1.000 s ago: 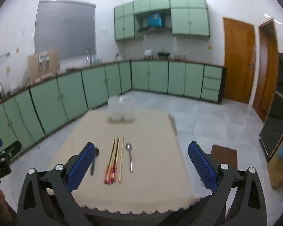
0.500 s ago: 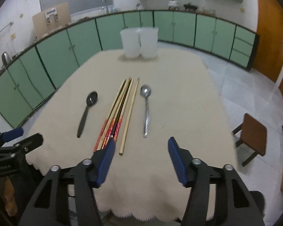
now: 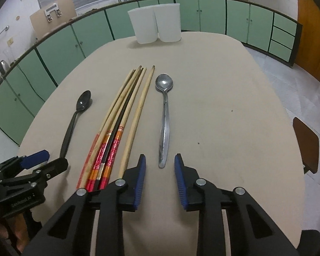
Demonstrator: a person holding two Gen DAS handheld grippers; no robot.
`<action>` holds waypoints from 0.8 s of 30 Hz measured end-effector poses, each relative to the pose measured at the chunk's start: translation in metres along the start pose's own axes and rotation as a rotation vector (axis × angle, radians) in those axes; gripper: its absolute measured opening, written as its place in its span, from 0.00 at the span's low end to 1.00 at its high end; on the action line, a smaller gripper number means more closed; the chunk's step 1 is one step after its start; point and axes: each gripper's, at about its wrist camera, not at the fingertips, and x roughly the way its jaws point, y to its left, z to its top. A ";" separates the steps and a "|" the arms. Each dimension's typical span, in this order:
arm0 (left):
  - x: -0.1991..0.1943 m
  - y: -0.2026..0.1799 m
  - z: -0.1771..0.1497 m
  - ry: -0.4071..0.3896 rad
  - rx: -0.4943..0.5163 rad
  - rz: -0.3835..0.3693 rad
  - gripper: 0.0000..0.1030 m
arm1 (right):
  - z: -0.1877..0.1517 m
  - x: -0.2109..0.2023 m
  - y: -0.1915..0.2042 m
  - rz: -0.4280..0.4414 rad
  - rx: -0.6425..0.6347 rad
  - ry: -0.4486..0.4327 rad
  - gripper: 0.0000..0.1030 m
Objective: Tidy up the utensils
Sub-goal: 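Grasp the black spoon handle with the left tool while the right tool grasps the silver spoon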
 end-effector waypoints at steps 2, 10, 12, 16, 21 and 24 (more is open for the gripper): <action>-0.004 -0.003 -0.001 -0.011 0.018 0.012 0.49 | 0.001 0.004 0.000 -0.008 -0.010 -0.002 0.24; -0.014 -0.004 0.006 -0.043 0.008 -0.050 0.11 | 0.004 0.008 0.003 -0.017 -0.050 -0.008 0.10; -0.017 -0.007 0.007 -0.047 -0.004 -0.071 0.11 | 0.005 0.007 0.004 -0.017 -0.051 -0.009 0.09; -0.032 -0.011 0.016 -0.072 -0.017 -0.106 0.10 | 0.009 -0.001 0.003 -0.014 -0.046 -0.020 0.09; -0.059 -0.008 0.039 -0.124 0.008 -0.110 0.10 | 0.031 -0.026 0.004 -0.012 -0.050 -0.049 0.08; -0.074 -0.009 0.052 -0.150 0.020 -0.123 0.10 | 0.050 -0.042 0.006 -0.011 -0.067 -0.071 0.08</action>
